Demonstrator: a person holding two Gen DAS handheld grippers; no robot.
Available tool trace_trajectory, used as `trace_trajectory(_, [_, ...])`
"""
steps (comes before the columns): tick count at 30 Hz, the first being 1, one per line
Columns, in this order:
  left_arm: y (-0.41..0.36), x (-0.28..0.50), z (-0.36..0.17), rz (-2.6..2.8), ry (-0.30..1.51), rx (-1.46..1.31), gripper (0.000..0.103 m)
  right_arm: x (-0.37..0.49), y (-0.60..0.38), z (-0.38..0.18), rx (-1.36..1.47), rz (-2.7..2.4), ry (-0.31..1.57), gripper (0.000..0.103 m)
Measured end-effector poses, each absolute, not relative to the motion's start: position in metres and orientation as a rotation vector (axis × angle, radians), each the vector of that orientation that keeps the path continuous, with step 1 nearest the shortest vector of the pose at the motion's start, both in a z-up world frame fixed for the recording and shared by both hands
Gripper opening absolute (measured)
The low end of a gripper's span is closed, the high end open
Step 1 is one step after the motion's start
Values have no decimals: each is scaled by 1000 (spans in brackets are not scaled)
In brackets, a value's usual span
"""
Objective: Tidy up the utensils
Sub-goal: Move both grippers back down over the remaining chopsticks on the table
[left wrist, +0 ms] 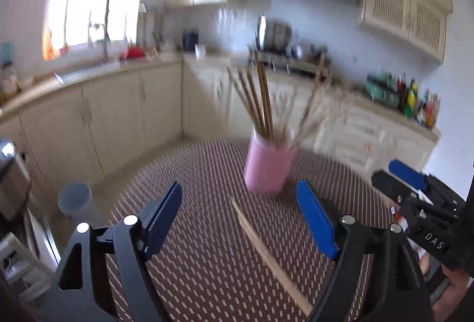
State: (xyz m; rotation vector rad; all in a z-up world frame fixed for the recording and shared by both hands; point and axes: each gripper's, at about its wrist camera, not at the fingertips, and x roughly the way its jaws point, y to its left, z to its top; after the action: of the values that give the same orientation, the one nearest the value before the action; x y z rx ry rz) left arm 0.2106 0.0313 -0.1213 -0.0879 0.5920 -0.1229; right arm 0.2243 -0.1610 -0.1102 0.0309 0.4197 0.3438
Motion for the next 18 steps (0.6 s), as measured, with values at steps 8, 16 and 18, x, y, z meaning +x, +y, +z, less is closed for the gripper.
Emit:
trace_trajectory(8, [22, 258, -207, -161, 957, -88, 78, 232, -166, -165, 63, 349, 572, 59])
trace_trajectory(16, [29, 280, -241, -131, 1097, -134, 65, 239, -176, -189, 114, 357, 639, 61])
trace_trajectory(18, [25, 283, -240, -122, 1106, -109, 65, 241, -178, -193, 129, 365, 653, 62])
